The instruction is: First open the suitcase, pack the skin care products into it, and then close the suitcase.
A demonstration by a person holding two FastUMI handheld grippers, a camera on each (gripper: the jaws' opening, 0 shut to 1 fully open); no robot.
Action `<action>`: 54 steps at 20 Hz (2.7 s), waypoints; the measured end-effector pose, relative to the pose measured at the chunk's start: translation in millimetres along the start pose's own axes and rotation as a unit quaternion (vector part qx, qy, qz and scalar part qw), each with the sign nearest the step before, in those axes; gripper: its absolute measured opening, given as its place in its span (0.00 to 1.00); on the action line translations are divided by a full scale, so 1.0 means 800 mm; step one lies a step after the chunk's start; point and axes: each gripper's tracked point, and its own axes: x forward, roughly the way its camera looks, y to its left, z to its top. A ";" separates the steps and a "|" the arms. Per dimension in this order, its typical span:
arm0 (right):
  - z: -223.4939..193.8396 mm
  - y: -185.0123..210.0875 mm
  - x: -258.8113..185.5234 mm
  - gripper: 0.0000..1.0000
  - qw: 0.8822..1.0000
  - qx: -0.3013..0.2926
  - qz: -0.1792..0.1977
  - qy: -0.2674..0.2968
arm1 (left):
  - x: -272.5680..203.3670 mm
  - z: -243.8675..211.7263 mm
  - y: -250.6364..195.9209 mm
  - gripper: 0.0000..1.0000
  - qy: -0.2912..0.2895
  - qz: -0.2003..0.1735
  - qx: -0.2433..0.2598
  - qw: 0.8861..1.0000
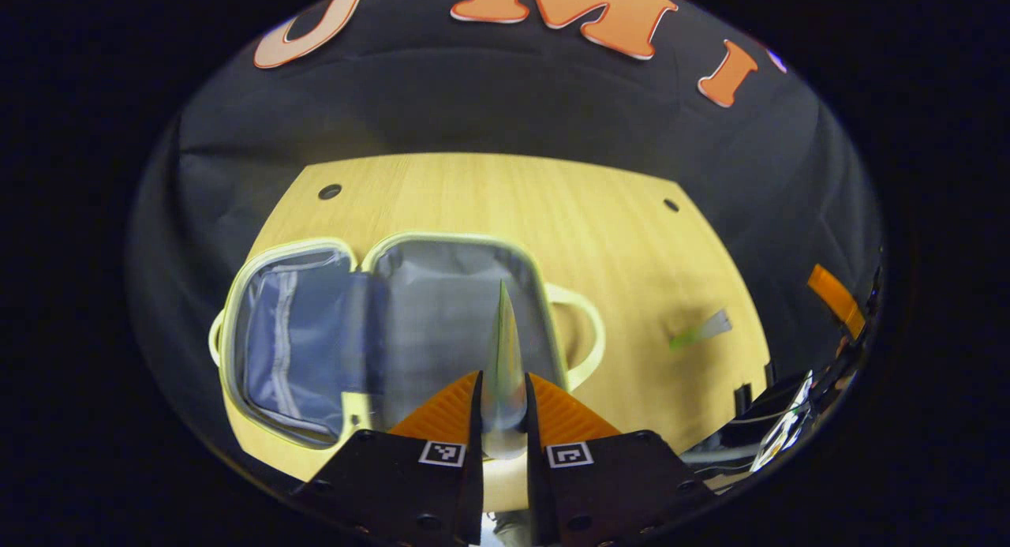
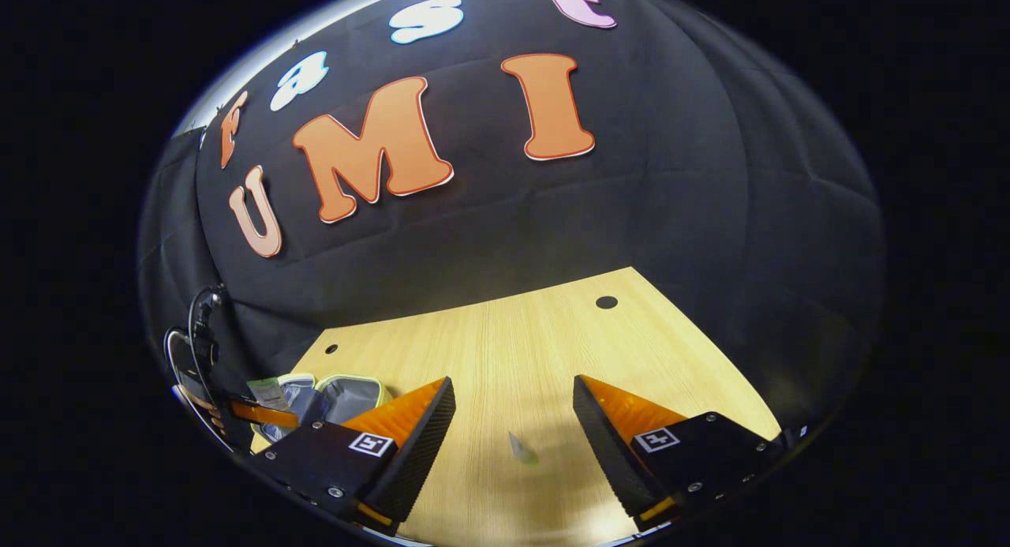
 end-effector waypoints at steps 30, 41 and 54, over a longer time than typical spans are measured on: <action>-0.240 0.001 0.107 0.30 0.962 -0.119 0.039 0.244 | 0.052 0.002 0.045 0.23 0.146 0.016 0.121 0.982; -0.190 0.034 0.044 0.30 0.971 -0.052 0.062 0.223 | 0.128 -0.018 0.067 0.23 0.230 0.023 0.097 0.968; -0.160 0.049 0.018 0.30 0.974 -0.071 0.058 0.208 | 0.135 -0.027 0.069 0.77 0.219 0.010 0.047 0.974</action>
